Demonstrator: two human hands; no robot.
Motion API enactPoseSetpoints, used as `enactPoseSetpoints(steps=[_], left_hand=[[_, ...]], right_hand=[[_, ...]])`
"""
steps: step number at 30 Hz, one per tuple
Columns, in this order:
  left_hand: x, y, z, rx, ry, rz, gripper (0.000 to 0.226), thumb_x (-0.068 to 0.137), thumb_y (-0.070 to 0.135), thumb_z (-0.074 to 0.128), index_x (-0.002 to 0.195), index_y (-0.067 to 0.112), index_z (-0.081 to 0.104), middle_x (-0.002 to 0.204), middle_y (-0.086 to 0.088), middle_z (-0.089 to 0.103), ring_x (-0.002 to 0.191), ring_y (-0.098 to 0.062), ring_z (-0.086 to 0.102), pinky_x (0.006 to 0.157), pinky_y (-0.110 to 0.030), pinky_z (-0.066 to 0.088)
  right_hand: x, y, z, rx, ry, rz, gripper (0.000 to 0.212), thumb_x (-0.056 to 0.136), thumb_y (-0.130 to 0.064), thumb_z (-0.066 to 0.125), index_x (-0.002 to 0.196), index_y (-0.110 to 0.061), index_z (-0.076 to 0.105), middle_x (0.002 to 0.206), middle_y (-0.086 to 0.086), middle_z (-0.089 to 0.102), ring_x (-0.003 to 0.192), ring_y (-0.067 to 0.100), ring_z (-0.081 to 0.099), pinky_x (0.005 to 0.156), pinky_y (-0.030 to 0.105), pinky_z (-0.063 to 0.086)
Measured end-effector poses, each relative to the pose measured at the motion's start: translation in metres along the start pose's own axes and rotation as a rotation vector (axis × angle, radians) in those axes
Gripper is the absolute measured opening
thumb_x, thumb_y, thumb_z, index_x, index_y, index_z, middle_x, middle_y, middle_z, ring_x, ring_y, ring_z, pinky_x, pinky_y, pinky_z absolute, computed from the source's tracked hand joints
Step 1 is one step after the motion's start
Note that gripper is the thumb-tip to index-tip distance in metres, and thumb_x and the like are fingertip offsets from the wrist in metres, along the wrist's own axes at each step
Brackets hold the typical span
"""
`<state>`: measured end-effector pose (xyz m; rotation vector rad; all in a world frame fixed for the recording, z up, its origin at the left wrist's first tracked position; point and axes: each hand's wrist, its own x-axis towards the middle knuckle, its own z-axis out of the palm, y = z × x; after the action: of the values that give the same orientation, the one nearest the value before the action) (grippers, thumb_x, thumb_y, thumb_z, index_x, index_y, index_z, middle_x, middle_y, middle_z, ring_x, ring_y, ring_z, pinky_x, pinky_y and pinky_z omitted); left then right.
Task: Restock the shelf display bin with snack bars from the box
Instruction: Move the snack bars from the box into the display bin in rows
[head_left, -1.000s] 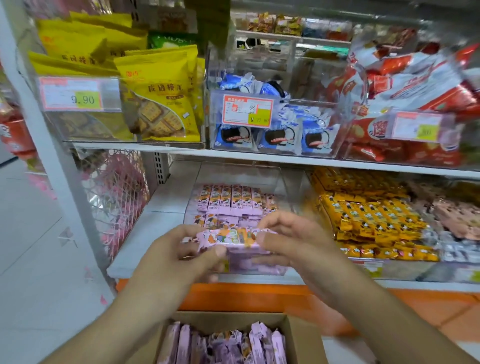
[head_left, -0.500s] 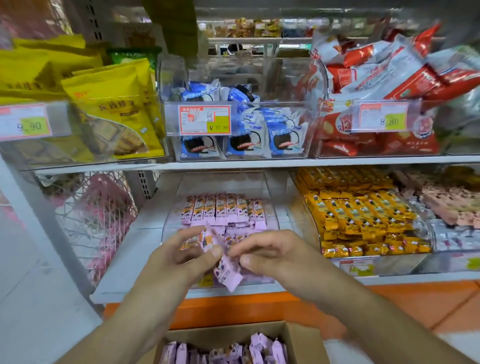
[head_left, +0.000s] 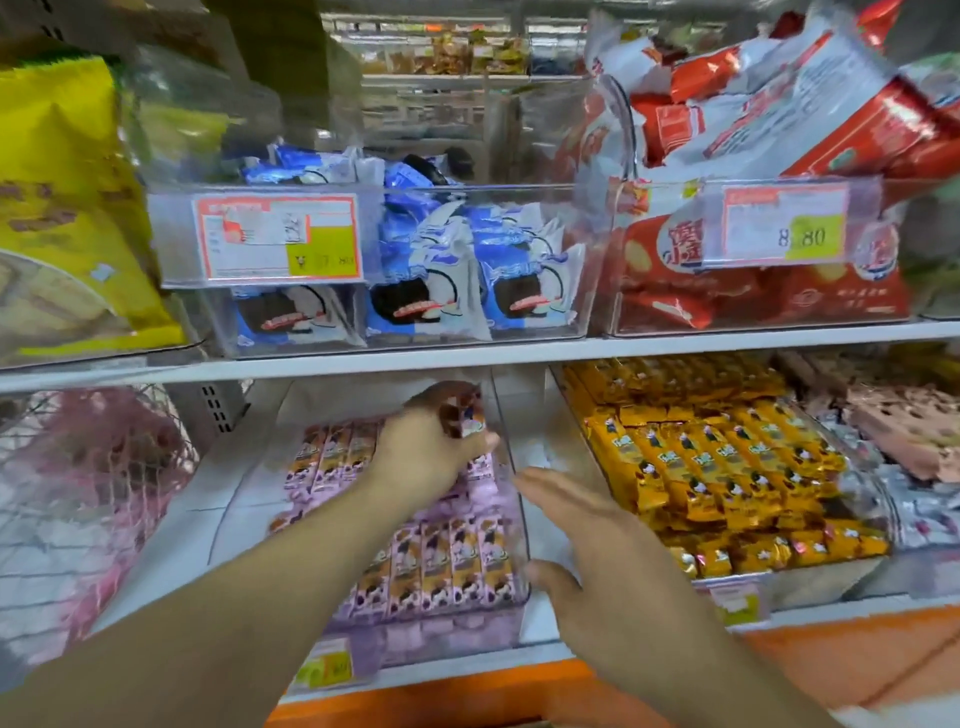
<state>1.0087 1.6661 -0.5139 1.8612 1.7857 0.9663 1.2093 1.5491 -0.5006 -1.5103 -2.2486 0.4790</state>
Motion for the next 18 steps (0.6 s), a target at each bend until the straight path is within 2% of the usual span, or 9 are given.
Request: enactPoseSetpoints(steps=[1,3,6,8,11,13,15,18], left_hand=[[0.010,-0.007,0.007,0.036,-0.004,0.019,0.058,0.081,0.045,0.084,0.133,0.031,0.064,0.121,0.004,0.073,0.104,-0.018,0.068,0.086,-0.024,0.051],[0.023,-0.019,0.018,0.190,-0.011,0.068,0.059,0.085,0.048,0.079,0.139,0.033,0.059,0.128,0.001,0.068,0.113,-0.022,0.065,0.089,-0.023,0.047],[0.031,-0.035,0.026,0.528,0.053,0.131,0.048,0.091,0.054,0.066,0.135,0.035,0.063,0.129,-0.006,0.064,0.123,-0.030,0.056,0.103,-0.035,0.045],[0.030,-0.039,0.023,0.486,0.076,0.144,0.043,0.093,0.046,0.066,0.134,0.033,0.064,0.134,-0.004,0.061,0.124,-0.031,0.056,0.104,-0.042,0.049],[0.019,-0.029,0.014,0.413,0.004,0.274,0.034,0.097,0.046,0.063,0.127,0.030,0.067,0.127,0.005,0.067,0.116,-0.022,0.063,0.097,-0.037,0.053],[0.010,-0.024,0.008,0.368,-0.123,0.278,0.040,0.100,0.048,0.059,0.133,0.027,0.064,0.136,0.007,0.065,0.123,-0.019,0.061,0.102,-0.032,0.049],[0.004,-0.025,0.002,0.451,-0.227,0.286,0.053,0.098,0.052,0.059,0.146,0.029,0.054,0.149,0.007,0.057,0.135,-0.020,0.055,0.113,-0.038,0.045],[0.004,-0.028,-0.005,0.590,-0.278,0.287,0.061,0.097,0.054,0.059,0.152,0.032,0.044,0.152,0.001,0.056,0.135,-0.023,0.056,0.111,-0.044,0.048]], right_hand=[[0.002,0.001,0.001,-0.001,0.006,-0.004,0.073,0.103,-0.035,0.064,0.162,-0.048,0.021,0.159,-0.041,0.017,0.131,-0.023,0.008,0.096,-0.010,-0.004],[0.004,0.002,0.002,-0.001,0.018,-0.010,0.074,0.103,-0.034,0.064,0.161,-0.048,0.021,0.157,-0.043,0.017,0.130,-0.023,0.008,0.093,-0.012,-0.004],[0.005,0.005,0.004,0.010,0.024,-0.015,0.074,0.102,-0.034,0.064,0.161,-0.048,0.022,0.144,-0.047,0.016,0.129,-0.025,0.006,0.091,-0.013,-0.004],[0.004,0.007,0.006,0.013,0.031,-0.020,0.073,0.102,-0.034,0.064,0.161,-0.047,0.023,0.149,-0.045,0.017,0.130,-0.025,0.006,0.095,-0.012,-0.003],[0.002,0.008,0.007,0.012,0.038,-0.025,0.073,0.103,-0.033,0.064,0.162,-0.046,0.023,0.159,-0.040,0.019,0.133,-0.025,0.006,0.100,-0.009,-0.004],[0.001,0.007,0.008,0.016,0.039,-0.024,0.073,0.103,-0.033,0.064,0.162,-0.046,0.023,0.160,-0.038,0.019,0.133,-0.024,0.007,0.101,-0.008,-0.004],[0.000,0.006,0.007,0.016,0.043,-0.019,0.073,0.103,-0.033,0.064,0.162,-0.045,0.023,0.161,-0.037,0.019,0.134,-0.023,0.007,0.102,-0.007,-0.003],[0.000,0.003,0.006,-0.004,0.051,-0.009,0.072,0.104,-0.032,0.064,0.163,-0.042,0.023,0.163,-0.034,0.021,0.145,-0.016,0.012,0.102,-0.007,-0.006]])
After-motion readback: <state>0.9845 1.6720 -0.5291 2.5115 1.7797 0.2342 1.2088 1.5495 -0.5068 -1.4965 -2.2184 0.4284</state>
